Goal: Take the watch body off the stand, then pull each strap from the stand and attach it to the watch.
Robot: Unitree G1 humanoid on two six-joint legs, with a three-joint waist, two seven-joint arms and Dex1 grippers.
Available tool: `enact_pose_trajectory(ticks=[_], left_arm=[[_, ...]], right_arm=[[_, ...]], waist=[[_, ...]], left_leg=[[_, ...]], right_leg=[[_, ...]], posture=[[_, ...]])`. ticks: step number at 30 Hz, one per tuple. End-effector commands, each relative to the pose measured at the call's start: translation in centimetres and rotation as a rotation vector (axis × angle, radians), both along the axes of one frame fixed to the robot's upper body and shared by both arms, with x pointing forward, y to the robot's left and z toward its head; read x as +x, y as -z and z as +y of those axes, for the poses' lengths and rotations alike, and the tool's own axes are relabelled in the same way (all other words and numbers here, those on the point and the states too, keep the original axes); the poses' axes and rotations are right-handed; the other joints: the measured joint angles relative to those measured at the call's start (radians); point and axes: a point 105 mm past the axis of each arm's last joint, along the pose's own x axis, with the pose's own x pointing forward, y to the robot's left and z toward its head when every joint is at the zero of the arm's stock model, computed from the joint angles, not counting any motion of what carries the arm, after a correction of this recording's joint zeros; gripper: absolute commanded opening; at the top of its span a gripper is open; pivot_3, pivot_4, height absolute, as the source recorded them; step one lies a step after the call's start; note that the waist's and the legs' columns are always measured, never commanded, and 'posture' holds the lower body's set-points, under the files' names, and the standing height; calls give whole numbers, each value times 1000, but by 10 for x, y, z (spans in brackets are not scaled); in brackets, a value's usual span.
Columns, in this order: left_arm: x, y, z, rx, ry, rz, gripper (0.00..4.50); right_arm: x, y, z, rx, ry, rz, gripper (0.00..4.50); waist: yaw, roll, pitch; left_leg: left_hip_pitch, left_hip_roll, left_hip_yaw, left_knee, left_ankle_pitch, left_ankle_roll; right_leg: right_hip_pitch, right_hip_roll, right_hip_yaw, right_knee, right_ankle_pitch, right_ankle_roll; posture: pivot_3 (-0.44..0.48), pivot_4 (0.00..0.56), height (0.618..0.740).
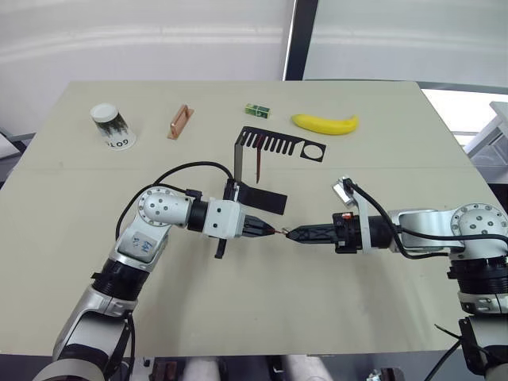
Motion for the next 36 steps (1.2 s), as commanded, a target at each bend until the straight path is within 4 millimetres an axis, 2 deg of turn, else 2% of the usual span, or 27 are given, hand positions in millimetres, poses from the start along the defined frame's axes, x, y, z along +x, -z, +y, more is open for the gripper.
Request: enact_pose_trajectory(ticks=[1, 13, 36], left_arm=[[0, -9, -5, -15, 15, -41, 0], [1, -9, -2, -16, -1, -37, 0], [1, -8, -9, -44, -1, -20, 0]], right_arm=[[-3, -11, 3, 24, -9, -30, 1511], [-4, -7, -6, -13, 20, -26, 1511], [-6, -12, -3, 12, 3, -39, 1511]], waist=[[0, 0, 0], [0, 0, 0], [1, 0, 0]], left_leg=[[0, 0, 0, 0, 0, 0], [0, 0, 0, 0, 0, 0], [0, 0, 0, -1, 0, 0]], right_leg=[[0, 0, 0, 0, 0, 0], [0, 0, 0, -1, 0, 0], [0, 0, 0, -1, 0, 0]], posture=[[0, 150, 740], [0, 150, 740], [0, 150, 740]])
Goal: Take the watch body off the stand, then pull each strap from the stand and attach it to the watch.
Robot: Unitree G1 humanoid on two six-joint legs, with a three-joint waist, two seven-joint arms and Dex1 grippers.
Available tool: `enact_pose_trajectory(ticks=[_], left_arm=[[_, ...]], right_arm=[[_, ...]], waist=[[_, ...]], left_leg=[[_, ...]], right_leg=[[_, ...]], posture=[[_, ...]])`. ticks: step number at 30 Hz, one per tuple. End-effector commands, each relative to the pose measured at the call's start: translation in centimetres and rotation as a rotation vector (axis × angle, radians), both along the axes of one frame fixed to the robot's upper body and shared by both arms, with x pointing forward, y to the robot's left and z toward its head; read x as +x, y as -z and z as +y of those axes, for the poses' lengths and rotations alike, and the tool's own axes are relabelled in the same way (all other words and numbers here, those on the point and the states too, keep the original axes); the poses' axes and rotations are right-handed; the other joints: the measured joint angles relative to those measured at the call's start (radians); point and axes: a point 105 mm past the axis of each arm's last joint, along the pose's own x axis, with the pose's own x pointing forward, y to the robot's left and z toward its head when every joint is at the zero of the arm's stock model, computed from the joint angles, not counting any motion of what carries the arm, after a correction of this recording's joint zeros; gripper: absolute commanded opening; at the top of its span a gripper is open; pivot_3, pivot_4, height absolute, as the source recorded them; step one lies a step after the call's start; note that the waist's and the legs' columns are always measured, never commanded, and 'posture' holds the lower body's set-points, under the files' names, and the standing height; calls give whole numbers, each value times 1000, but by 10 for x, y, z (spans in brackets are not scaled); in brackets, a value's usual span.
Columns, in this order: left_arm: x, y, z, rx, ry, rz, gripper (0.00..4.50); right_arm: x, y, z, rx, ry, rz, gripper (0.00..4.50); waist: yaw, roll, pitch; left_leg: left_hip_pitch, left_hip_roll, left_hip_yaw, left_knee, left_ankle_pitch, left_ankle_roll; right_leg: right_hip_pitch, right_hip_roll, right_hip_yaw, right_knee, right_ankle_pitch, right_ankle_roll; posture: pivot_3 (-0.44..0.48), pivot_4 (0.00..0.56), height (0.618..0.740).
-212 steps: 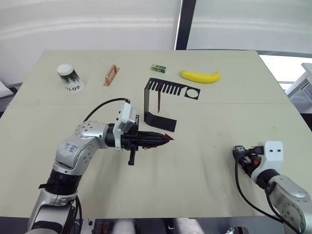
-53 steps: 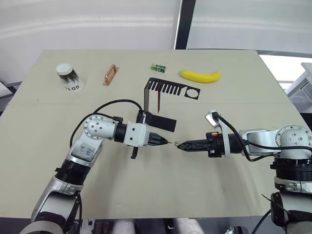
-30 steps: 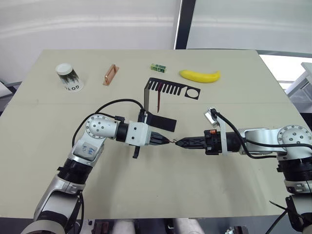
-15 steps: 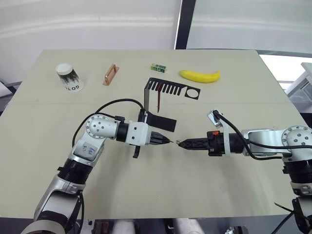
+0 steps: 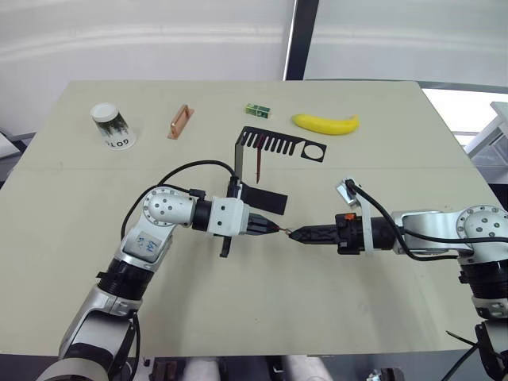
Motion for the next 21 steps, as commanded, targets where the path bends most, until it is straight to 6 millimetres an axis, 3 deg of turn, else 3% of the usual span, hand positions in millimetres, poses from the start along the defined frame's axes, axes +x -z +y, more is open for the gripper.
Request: enact_pose_trajectory(ticks=[1, 21], left_arm=[[0, -7, -3, -13, 7, -27, 0], [1, -8, -2, -8, -2, -28, 0]], right_arm=[[-4, -13, 2, 43, -26, -37, 1511], [-2, -14, -2, 46, -11, -35, 1511]], waist=[[0, 0, 0], [1, 0, 0]], left_leg=[[0, 0, 0, 0, 0, 0], [0, 0, 0, 0, 0, 0]], right_leg=[[0, 0, 0, 0, 0, 0], [0, 0, 0, 0, 0, 0]], posture=[[0, 150, 740], [0, 150, 740]])
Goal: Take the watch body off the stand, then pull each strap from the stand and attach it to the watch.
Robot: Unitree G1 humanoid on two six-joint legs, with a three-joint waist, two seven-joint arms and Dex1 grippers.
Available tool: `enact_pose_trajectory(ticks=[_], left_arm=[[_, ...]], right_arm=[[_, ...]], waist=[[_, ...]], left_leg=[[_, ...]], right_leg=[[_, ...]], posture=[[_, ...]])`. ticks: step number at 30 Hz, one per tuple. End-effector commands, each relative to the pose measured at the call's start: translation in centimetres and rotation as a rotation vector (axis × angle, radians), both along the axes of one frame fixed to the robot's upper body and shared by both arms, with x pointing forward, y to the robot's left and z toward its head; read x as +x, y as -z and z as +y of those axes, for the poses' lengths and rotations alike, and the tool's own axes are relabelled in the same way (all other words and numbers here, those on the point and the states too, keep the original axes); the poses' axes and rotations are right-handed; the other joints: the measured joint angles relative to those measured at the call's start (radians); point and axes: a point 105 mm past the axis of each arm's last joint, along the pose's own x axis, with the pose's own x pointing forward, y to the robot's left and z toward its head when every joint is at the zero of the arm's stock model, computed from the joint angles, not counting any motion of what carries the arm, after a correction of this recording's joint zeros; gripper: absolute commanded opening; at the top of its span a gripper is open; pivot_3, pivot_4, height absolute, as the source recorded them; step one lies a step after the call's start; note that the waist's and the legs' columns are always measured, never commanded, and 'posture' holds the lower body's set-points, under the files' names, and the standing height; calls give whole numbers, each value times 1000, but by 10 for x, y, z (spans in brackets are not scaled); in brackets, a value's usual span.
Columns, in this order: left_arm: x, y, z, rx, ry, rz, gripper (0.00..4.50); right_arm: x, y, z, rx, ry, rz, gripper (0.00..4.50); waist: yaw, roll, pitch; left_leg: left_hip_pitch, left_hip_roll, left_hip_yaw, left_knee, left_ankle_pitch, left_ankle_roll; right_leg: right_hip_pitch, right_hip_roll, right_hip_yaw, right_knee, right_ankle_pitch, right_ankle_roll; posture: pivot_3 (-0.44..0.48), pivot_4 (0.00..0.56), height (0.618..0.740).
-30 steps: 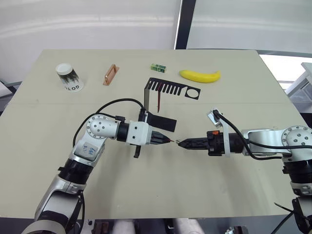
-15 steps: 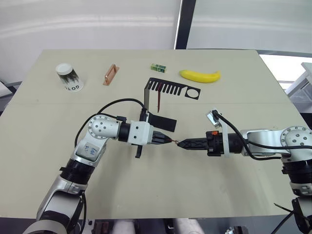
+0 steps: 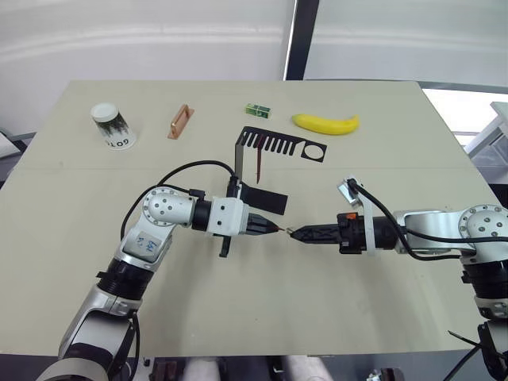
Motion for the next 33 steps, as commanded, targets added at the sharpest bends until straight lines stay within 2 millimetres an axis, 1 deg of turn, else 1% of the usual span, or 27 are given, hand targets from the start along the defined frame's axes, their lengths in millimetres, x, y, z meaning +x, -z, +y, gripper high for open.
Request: enact_pose_trajectory(ticks=[1, 24, 33], left_arm=[[0, -10, -3, -14, 4, -33, 0], [0, -10, -7, -22, 7, -34, 0], [0, -8, -1, -8, 1, -29, 0]], right_arm=[[-3, -13, 1, 50, -17, -33, 1511], [-5, -15, 7, 76, -42, -44, 1511], [-2, -15, 1, 71, -15, -37, 1511]], waist=[[0, 0, 0], [0, 0, 0], [0, 0, 0]], left_leg=[[0, 0, 0, 0, 0, 0], [0, 0, 0, 0, 0, 0], [0, 0, 0, 0, 0, 0]], right_leg=[[0, 0, 0, 0, 0, 0], [0, 0, 0, 0, 0, 0], [0, 0, 0, 0, 0, 0]], posture=[[0, 150, 740], [0, 150, 740], [0, 150, 740]])
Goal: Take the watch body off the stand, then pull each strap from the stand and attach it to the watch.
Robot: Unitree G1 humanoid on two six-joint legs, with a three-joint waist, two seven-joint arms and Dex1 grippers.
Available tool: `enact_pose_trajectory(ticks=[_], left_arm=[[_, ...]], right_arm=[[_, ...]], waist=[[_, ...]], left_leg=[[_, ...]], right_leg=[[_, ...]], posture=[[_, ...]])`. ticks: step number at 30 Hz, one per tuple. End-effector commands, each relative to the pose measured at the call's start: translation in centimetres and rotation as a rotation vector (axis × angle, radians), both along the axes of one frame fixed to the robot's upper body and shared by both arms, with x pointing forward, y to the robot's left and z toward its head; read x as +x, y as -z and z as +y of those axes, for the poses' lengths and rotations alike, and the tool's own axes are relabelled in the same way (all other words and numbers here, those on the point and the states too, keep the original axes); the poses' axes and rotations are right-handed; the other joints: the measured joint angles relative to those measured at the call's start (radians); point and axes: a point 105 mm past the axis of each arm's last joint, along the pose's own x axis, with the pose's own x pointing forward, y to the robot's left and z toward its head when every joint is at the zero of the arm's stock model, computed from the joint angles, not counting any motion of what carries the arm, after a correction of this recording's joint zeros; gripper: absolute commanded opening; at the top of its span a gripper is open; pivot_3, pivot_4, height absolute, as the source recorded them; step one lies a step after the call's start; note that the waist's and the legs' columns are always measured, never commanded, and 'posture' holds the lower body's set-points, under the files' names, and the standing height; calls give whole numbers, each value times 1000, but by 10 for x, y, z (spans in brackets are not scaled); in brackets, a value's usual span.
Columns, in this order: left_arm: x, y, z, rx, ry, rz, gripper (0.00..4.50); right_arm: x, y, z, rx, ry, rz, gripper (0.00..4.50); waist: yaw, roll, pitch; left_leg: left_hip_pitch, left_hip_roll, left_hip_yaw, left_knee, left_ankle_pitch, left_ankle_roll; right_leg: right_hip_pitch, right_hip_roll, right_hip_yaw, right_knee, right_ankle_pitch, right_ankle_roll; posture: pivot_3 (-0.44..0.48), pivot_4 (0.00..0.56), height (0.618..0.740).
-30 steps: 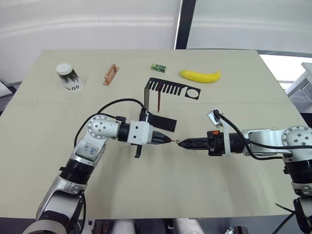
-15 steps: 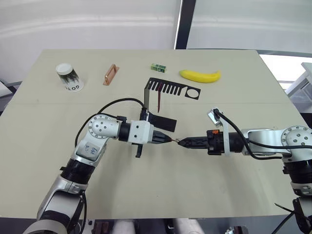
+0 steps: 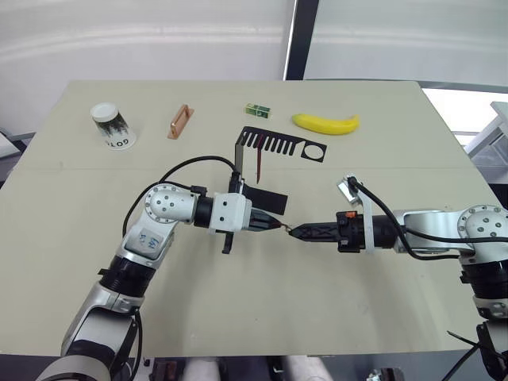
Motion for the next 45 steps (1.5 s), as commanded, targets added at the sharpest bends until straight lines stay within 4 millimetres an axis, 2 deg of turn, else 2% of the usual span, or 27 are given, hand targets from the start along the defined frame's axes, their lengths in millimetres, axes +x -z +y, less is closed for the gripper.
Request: enact_pose_trajectory(ticks=[1, 22, 45], left_arm=[[-3, -3, 2, 1, 11, -21, 0], [-6, -1, -5, -9, 25, -14, 0], [-6, -3, -10, -24, 22, -21, 0]], right_arm=[[-3, -12, -2, 48, -12, -26, 1511], [-2, -13, -2, 62, -8, -31, 1511], [-2, -21, 7, 121, -44, -41, 1511]], waist=[[0, 0, 0], [0, 0, 0], [0, 0, 0]], left_leg=[[0, 0, 0, 0, 0, 0], [0, 0, 0, 0, 0, 0], [0, 0, 0, 0, 0, 0]], right_leg=[[0, 0, 0, 0, 0, 0], [0, 0, 0, 0, 0, 0], [0, 0, 0, -1, 0, 0]], posture=[[0, 150, 740], [0, 150, 740], [0, 150, 740]])
